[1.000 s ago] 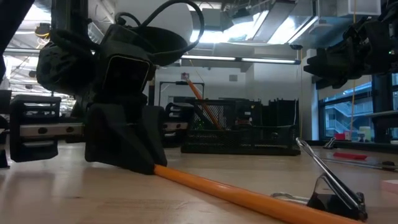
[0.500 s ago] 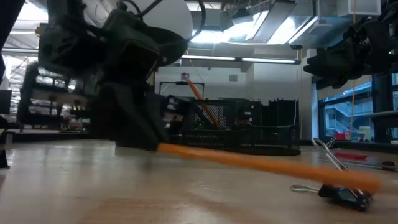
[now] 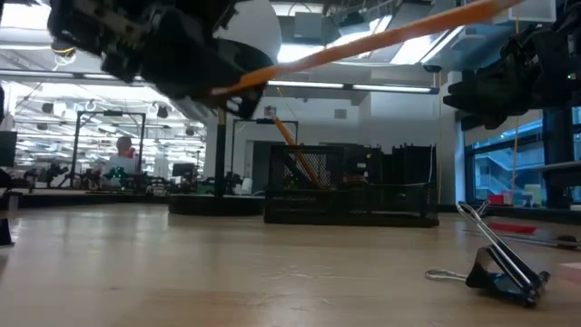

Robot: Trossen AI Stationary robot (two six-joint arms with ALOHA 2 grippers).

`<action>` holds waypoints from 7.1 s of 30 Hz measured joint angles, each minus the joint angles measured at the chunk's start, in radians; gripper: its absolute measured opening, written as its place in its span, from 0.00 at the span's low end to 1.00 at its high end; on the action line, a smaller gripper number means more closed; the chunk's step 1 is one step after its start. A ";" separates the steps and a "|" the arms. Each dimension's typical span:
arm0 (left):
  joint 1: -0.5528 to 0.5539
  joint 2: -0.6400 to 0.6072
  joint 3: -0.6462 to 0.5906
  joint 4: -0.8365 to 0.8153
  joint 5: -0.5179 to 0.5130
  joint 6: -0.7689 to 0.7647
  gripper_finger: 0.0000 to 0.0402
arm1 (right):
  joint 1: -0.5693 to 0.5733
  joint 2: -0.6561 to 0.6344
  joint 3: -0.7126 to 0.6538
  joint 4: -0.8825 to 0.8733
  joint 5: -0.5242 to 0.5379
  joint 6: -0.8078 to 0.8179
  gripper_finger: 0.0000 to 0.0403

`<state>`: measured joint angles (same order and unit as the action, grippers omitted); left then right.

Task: Pick and place office supplies into organizer
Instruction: Put the orange pencil into the black desk organizer, then put the bottom left black binder clip into the black desk organizer

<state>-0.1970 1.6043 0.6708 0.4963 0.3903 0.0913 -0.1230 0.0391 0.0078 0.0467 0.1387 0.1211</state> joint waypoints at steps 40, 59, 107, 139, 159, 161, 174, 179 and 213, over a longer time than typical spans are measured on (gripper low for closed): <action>0.053 -0.292 0.485 -1.182 -0.753 -0.026 0.05 | 0.000 0.000 0.000 0.000 0.000 -0.025 0.40; 0.054 -0.193 0.485 -1.204 -0.808 -0.053 0.05 | 0.000 0.000 0.000 0.000 0.000 -0.025 0.40; 0.021 -0.060 0.486 -1.141 -1.002 0.255 0.05 | 0.000 0.000 0.000 0.000 0.001 -0.031 0.40; -0.002 0.060 0.484 -1.080 -1.316 0.765 0.06 | 0.000 0.000 0.000 0.000 0.000 -0.071 0.40; -0.013 0.059 0.486 -1.004 -1.339 1.076 0.06 | 0.000 0.000 0.000 0.000 0.000 -0.071 0.40; -0.007 0.059 0.485 -0.998 -1.371 1.078 0.06 | 0.000 0.000 0.000 0.000 0.000 -0.070 0.40; 0.011 0.104 0.485 -0.959 -1.331 1.176 0.06 | 0.000 0.000 0.000 0.000 0.000 -0.071 0.40; 0.011 0.142 0.485 -0.936 -1.338 1.204 0.11 | 0.000 0.000 0.000 -0.001 0.001 -0.071 0.40; -0.006 -0.170 0.486 -1.016 -0.711 0.279 0.33 | 0.000 0.011 0.000 -0.001 0.000 -0.070 0.40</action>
<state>-0.2027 1.4348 1.1568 -0.5197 -0.3205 0.3701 -0.1234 0.0505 0.0078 0.0460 0.1387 0.0509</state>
